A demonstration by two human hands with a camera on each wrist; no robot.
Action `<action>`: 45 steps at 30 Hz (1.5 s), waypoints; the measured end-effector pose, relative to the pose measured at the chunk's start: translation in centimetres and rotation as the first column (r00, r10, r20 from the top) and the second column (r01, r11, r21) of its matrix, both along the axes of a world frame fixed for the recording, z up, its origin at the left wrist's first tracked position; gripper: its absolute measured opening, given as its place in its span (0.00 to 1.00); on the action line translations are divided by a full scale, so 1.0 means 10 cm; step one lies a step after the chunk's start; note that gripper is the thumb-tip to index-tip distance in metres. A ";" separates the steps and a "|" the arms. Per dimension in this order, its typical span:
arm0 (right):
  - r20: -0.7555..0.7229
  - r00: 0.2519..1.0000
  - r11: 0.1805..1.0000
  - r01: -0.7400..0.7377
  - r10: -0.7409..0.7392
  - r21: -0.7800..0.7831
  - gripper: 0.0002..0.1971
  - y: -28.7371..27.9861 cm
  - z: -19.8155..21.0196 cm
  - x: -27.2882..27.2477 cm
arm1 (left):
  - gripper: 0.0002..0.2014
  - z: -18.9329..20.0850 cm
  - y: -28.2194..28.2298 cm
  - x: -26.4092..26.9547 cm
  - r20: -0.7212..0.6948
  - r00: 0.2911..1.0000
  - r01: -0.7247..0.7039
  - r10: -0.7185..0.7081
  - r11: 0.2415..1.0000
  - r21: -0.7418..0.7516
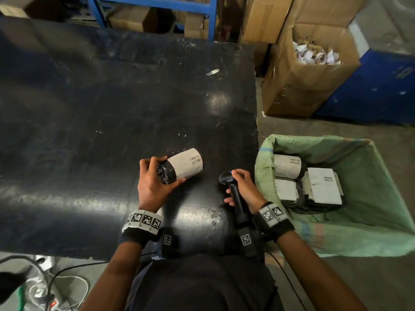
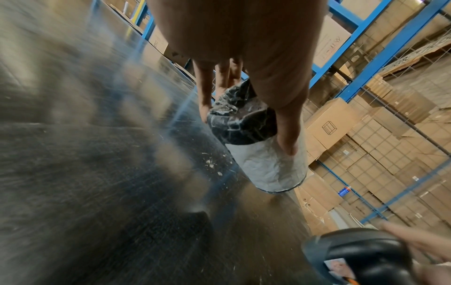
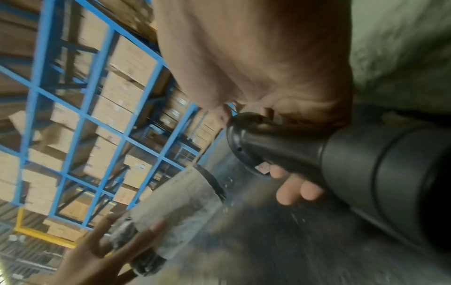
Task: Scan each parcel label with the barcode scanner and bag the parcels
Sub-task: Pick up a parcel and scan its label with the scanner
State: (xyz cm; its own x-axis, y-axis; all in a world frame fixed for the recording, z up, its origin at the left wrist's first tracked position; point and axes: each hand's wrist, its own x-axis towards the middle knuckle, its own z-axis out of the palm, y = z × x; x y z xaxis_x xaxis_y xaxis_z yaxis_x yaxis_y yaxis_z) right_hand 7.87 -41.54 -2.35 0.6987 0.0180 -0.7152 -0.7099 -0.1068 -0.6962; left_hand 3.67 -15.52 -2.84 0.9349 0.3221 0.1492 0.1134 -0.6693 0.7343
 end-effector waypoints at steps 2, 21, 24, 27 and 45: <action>-0.035 0.995 0.993 0.100 -0.098 0.063 0.20 0.06 -0.12 0.07 | 0.40 0.02 0.02 -0.03 -0.011 1.000 -0.003 0.003 1.000 -0.008; 0.529 0.724 0.895 -0.319 0.442 -0.312 0.51 -0.14 0.23 -0.12 | 0.37 0.32 0.09 0.01 -0.064 0.967 0.205 -0.246 0.905 -0.373; 0.580 0.575 0.815 -0.446 0.577 -0.369 0.59 -0.21 0.53 -0.17 | 0.37 0.47 -0.04 0.04 -0.055 0.911 0.331 -0.409 0.805 -0.491; 0.608 0.521 0.799 -0.431 0.599 -0.418 0.53 -0.28 0.67 -0.22 | 0.37 0.59 -0.19 0.07 -0.026 0.860 0.423 -0.509 0.742 -0.521; 0.483 0.722 0.829 -0.224 0.494 -0.513 0.44 -2.35 0.95 -0.17 | 0.38 0.42 -2.29 0.58 0.006 0.745 0.615 -0.667 0.684 -0.394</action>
